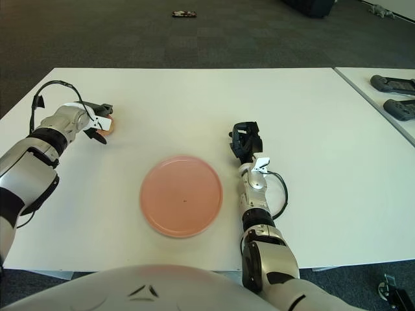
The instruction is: Put the apple into the plate.
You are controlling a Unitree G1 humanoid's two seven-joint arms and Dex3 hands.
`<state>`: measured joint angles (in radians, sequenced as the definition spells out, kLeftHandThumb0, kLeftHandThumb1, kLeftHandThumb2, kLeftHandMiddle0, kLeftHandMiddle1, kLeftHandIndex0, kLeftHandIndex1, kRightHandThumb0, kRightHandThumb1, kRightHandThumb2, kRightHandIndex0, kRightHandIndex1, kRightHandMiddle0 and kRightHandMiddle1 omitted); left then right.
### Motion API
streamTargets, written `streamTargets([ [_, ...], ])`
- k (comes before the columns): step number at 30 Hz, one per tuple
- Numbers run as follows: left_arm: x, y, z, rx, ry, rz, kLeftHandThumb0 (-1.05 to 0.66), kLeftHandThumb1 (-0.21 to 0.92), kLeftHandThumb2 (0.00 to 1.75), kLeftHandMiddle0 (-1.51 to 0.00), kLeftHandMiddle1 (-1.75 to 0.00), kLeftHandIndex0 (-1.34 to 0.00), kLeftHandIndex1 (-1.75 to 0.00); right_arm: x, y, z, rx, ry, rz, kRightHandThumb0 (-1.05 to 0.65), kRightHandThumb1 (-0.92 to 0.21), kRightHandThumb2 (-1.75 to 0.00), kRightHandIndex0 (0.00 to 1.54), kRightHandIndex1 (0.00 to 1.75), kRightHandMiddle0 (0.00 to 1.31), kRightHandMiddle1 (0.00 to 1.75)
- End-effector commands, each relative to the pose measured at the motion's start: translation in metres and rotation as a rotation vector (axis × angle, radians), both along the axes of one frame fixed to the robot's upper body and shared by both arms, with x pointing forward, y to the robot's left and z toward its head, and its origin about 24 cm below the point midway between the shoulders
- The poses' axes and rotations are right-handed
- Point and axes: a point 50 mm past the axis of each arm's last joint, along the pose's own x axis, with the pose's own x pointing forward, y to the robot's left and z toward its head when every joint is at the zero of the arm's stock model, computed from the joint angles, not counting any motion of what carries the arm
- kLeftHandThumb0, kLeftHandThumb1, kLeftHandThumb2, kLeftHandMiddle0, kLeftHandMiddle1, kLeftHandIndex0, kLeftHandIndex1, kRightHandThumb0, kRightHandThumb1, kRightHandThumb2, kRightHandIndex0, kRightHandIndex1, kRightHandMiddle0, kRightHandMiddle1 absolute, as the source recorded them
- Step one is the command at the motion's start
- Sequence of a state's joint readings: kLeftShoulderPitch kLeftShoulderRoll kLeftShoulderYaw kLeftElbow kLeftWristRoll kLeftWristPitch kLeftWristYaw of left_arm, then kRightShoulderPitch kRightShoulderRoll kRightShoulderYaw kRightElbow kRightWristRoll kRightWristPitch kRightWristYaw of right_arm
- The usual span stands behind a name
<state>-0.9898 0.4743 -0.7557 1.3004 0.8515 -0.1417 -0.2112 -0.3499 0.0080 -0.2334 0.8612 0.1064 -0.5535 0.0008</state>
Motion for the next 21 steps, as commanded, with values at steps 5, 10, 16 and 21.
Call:
streamTargets([
  [5,-0.022,0.008,-0.038,0.015,0.064,-0.006,-0.66,0.32,0.77,-0.47,-1.08,0.00,-0.92,-0.016,-0.005,-0.026,0.032,0.128,-0.023,-0.35,-0.91,-0.53,0.37,1.43,0.20,1.75],
  [10,-0.024,0.008,-0.041,-0.026,0.016,-0.004,-0.59,0.26,0.86,-0.46,-1.11,0.00,-1.09,-0.016,-0.006,-0.027,0.033,0.135,-0.024,-0.35,-0.92,-0.52,0.35,1.42,0.20,1.75],
  [16,-0.027,0.010,-0.045,-0.059,-0.024,0.008,-0.50,0.19,0.96,-0.48,-1.18,0.00,-1.33,-0.016,-0.007,-0.027,0.035,0.138,-0.025,-0.35,-0.91,-0.52,0.35,1.42,0.20,1.75],
  [21,-0.030,0.012,-0.048,-0.079,-0.062,0.020,-0.43,0.17,1.02,-0.52,-1.23,-0.14,-1.53,-0.016,-0.008,-0.027,0.034,0.143,-0.024,-0.35,-0.91,-0.53,0.34,1.42,0.21,1.75],
])
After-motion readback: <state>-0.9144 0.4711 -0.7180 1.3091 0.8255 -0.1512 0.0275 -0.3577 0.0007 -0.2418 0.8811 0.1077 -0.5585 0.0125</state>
